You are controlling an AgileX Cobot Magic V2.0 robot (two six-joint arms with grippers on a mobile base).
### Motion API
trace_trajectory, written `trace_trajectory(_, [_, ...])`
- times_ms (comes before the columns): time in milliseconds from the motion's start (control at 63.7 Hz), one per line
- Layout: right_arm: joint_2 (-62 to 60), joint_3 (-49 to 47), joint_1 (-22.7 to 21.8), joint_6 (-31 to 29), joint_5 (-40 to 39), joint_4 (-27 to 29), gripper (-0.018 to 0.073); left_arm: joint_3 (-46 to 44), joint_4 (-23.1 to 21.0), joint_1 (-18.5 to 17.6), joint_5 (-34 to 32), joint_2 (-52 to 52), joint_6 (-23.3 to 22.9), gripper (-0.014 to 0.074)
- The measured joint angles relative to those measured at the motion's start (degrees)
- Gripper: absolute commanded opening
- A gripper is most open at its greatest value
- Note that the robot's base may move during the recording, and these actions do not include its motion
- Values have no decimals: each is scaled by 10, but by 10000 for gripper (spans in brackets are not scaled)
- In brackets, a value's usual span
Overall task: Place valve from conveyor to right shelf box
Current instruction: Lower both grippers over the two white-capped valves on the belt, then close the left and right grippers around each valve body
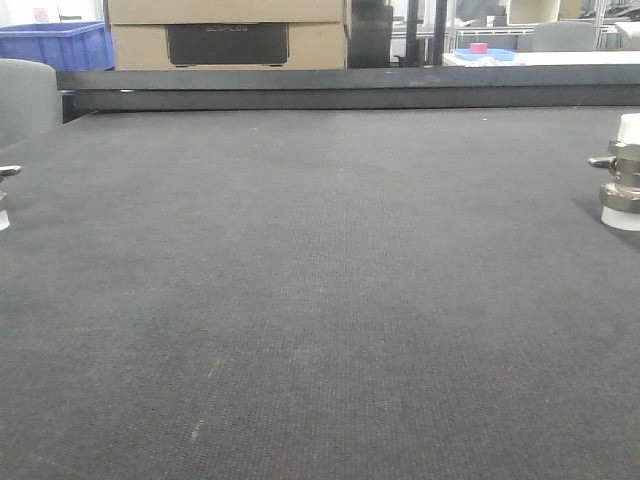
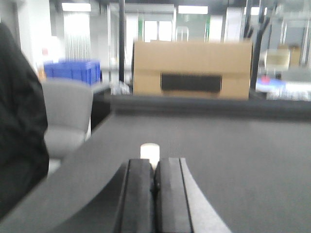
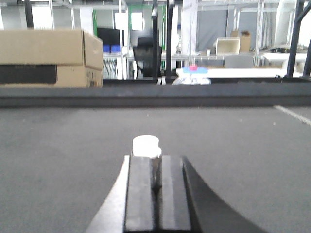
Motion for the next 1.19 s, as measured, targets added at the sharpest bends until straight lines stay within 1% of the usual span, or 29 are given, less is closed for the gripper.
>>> trace_trajectory(47, [0, -9, 0, 0, 3, 0, -155, -2, 0, 0, -13, 0, 0, -111])
trace_trajectory(110, [-1, -37, 0, 0, 14, 0, -155, -22, 0, 0, -1, -1, 0, -111])
trace_trajectory(204, [-2, -119, 0, 0, 54, -11, -155, -93, 3, 0, 56, 0, 0, -109])
trace_trajectory(235, [-1, -143, 0, 0, 69, -17, -153, -116, 11, 0, 73, 6, 0, -104])
trace_trajectory(267, [7, -177, 0, 0, 91, -24, -133, -149, 11, 0, 98, 20, 0, -81])
trace_trajectory(314, [24, -208, 0, 0, 111, -27, -97, -181, 20, 0, 120, 38, 0, -17])
trace_trajectory(377, [59, -250, 0, 0, 135, -30, 1, -224, 24, 0, 154, 74, 0, 90])
trace_trajectory(471, [113, -293, 0, 0, 151, -32, 192, -286, 26, 0, 196, 140, 0, 283])
trace_trajectory(487, [122, -298, 0, 0, 152, -32, 244, -298, 26, 0, 206, 155, 0, 325])
trace_trajectory(518, [145, -307, 0, 0, 153, -32, 314, -314, 26, 0, 218, 175, 0, 390])
trace_trajectory(565, [174, -320, 0, 0, 155, -32, 445, -339, 26, 0, 240, 211, 0, 466])
trace_trajectory(628, [213, -330, 0, 0, 157, -33, 558, -368, 23, 0, 265, 262, 0, 536])
trace_trajectory(643, [221, -331, 0, 0, 157, -33, 575, -377, 21, 0, 270, 272, 0, 559])
trace_trajectory(706, [259, -332, 0, 0, 157, -34, 568, -405, 11, 0, 293, 315, 0, 603])
trace_trajectory(816, [335, -342, 0, 0, 157, -34, 568, -466, 4, -3, 334, 394, 0, 601])
trace_trajectory(910, [394, -385, 0, 0, 192, -34, 568, -520, 3, -11, 369, 445, 0, 601])
trace_trajectory(989, [442, -452, 0, 0, 257, -34, 564, -563, 3, -21, 402, 483, 0, 601])
trace_trajectory(1083, [516, -547, 0, -2, 348, -34, 517, -606, 3, -29, 435, 525, 0, 601])
trace_trajectory(1193, [602, -667, 0, -19, 466, -34, 457, -628, 0, -31, 453, 558, 0, 601])
